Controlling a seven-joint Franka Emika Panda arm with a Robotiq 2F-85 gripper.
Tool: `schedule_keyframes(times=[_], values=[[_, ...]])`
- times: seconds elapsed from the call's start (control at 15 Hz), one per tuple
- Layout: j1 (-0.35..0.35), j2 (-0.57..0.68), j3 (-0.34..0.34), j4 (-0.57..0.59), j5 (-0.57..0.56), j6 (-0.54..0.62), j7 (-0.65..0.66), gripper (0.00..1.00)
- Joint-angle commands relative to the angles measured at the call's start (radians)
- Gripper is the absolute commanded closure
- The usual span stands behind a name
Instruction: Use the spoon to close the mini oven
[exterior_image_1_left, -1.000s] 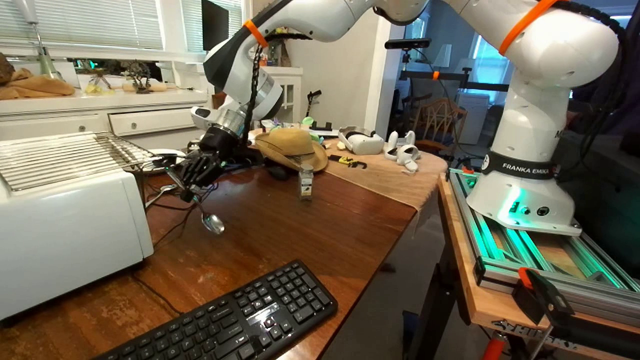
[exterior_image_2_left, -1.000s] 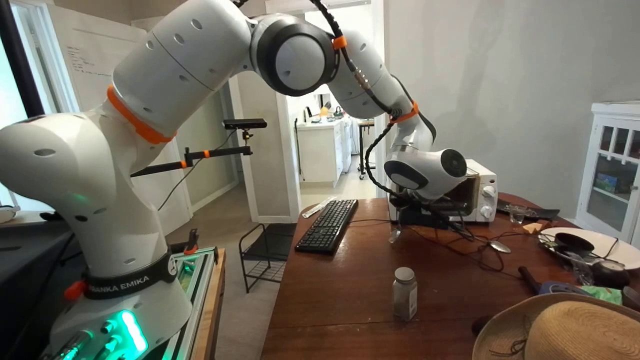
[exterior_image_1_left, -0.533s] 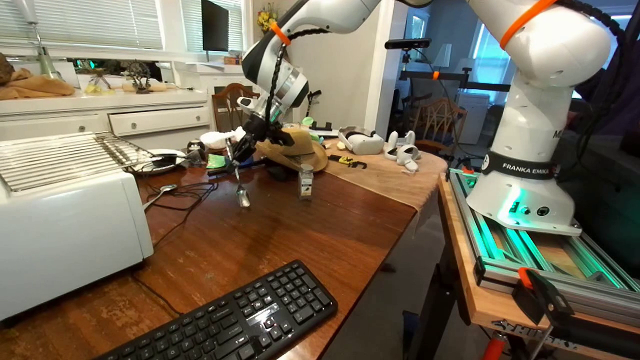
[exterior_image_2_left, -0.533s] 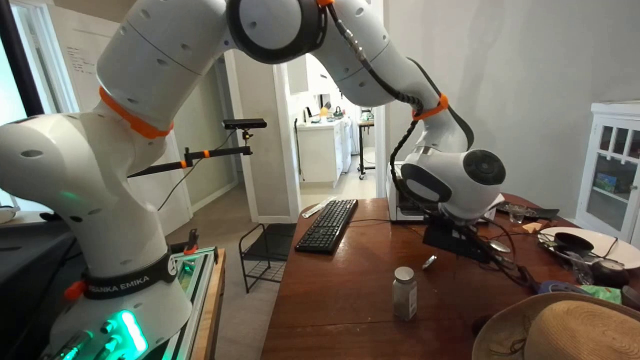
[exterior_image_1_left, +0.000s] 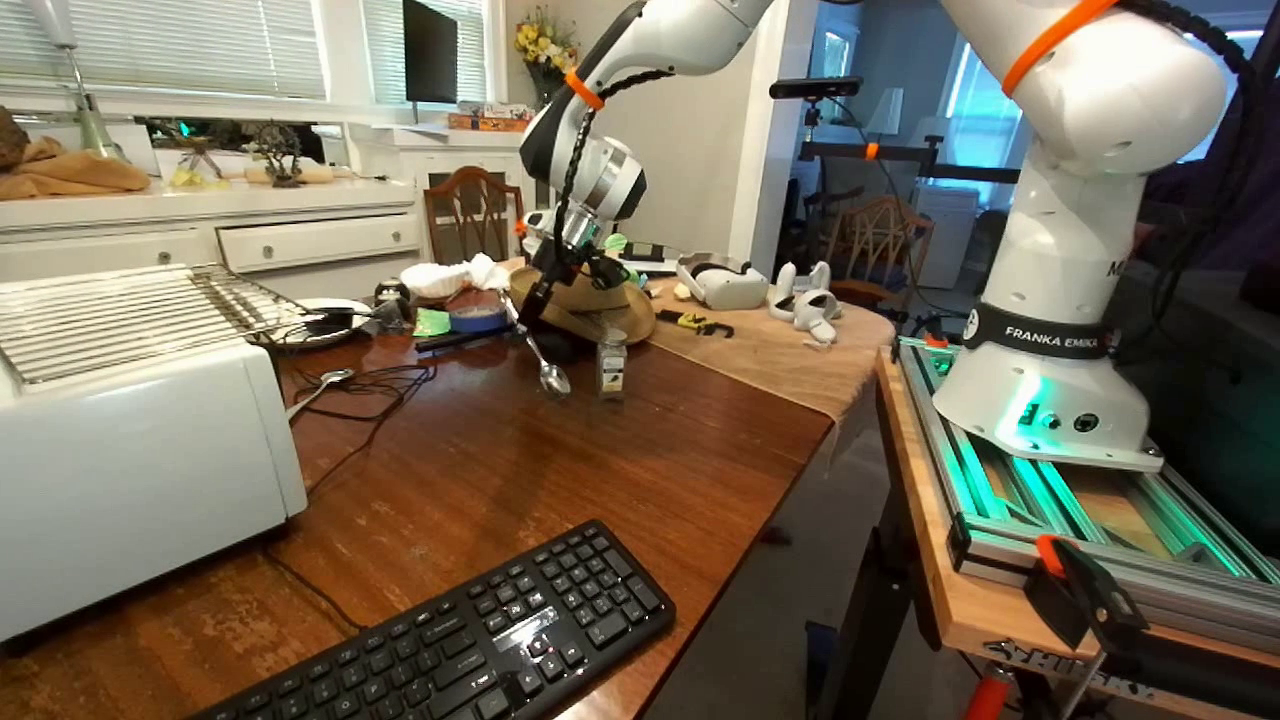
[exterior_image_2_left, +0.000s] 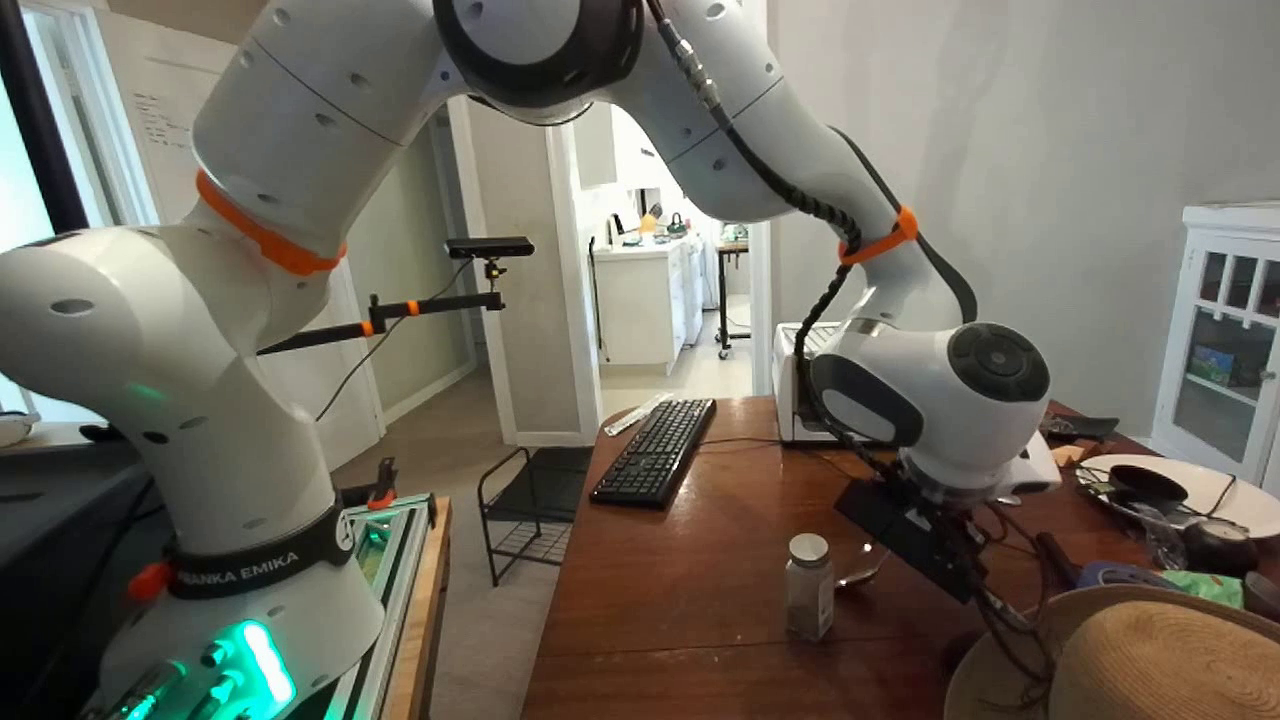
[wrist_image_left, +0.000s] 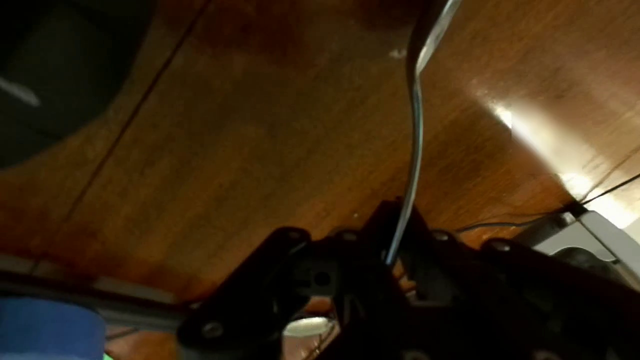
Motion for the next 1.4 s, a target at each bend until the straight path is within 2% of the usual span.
schedule_keyframes(times=[0.0, 0.13, 0.2, 0.27, 0.47, 0.53, 0.67, 0.87, 1.07, 1.27, 1.33], values=[[0.06, 0.077, -0.071, 0.027, -0.101, 0.063, 0.205, 0.61], [0.096, 0.067, -0.111, 0.001, -0.205, 0.104, 0.342, 0.48], [0.158, 0.048, -0.174, -0.02, -0.23, 0.103, 0.391, 0.39], [0.157, 0.028, -0.167, -0.044, -0.334, 0.124, 0.479, 0.32], [0.256, -0.074, -0.242, -0.123, -0.594, 0.054, 0.641, 0.1], [0.261, -0.118, -0.224, -0.162, -0.679, 0.04, 0.665, 0.02], [0.238, -0.22, -0.146, -0.252, -0.835, 0.017, 0.696, 0.0], [0.212, -0.354, -0.051, -0.381, -0.962, -0.024, 0.665, 0.0], [0.202, -0.479, 0.009, -0.511, -1.044, -0.082, 0.623, 0.0], [0.206, -0.62, 0.034, -0.652, -1.113, -0.133, 0.558, 0.0], [0.19, -0.673, 0.051, -0.705, -1.053, -0.119, 0.532, 0.0]])
